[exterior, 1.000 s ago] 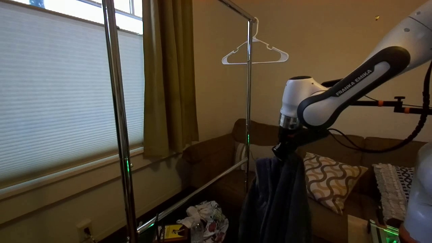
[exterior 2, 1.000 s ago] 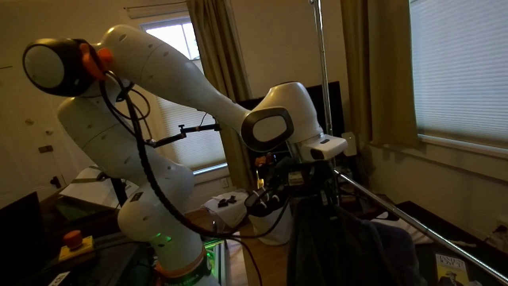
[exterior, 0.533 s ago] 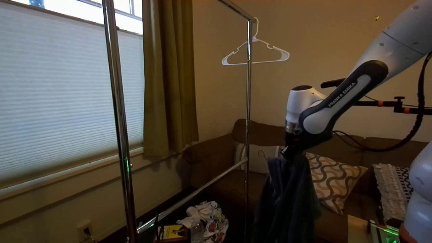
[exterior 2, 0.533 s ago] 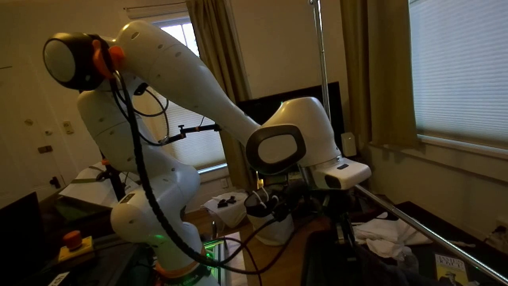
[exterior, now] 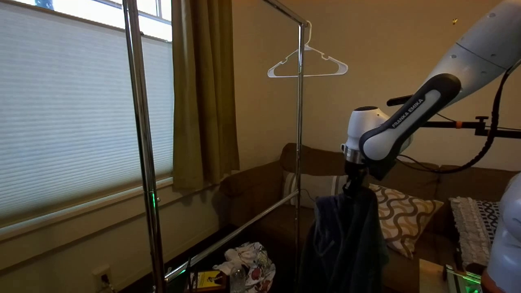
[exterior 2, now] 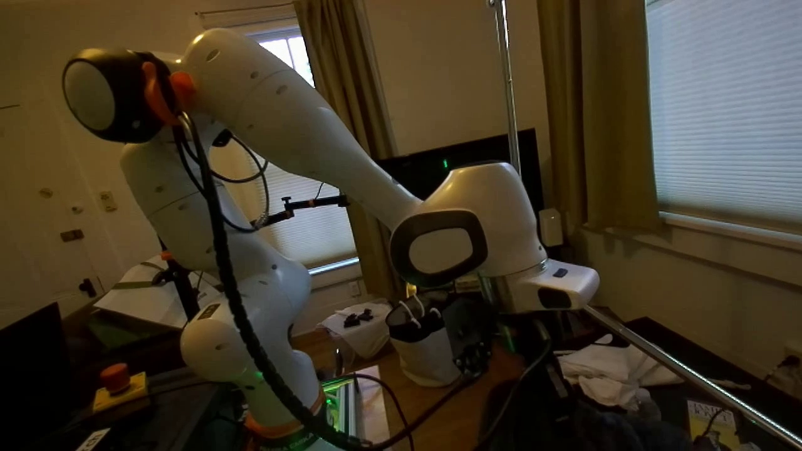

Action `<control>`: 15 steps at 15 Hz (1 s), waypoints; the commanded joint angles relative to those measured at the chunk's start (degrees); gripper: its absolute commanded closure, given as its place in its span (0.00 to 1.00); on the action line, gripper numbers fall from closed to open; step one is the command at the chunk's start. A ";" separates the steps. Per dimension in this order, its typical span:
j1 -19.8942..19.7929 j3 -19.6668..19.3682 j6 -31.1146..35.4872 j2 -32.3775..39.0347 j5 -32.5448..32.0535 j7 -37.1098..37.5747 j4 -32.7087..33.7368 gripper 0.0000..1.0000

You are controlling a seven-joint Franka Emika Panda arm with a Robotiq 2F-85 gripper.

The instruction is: Remove the hanged bath robe from the top rail of the clothes hanging rack and hang it on the bottom rail of the rack

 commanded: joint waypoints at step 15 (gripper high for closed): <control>0.74 -2.51 9.20 10.50 6.98 -4.97 8.78 0.99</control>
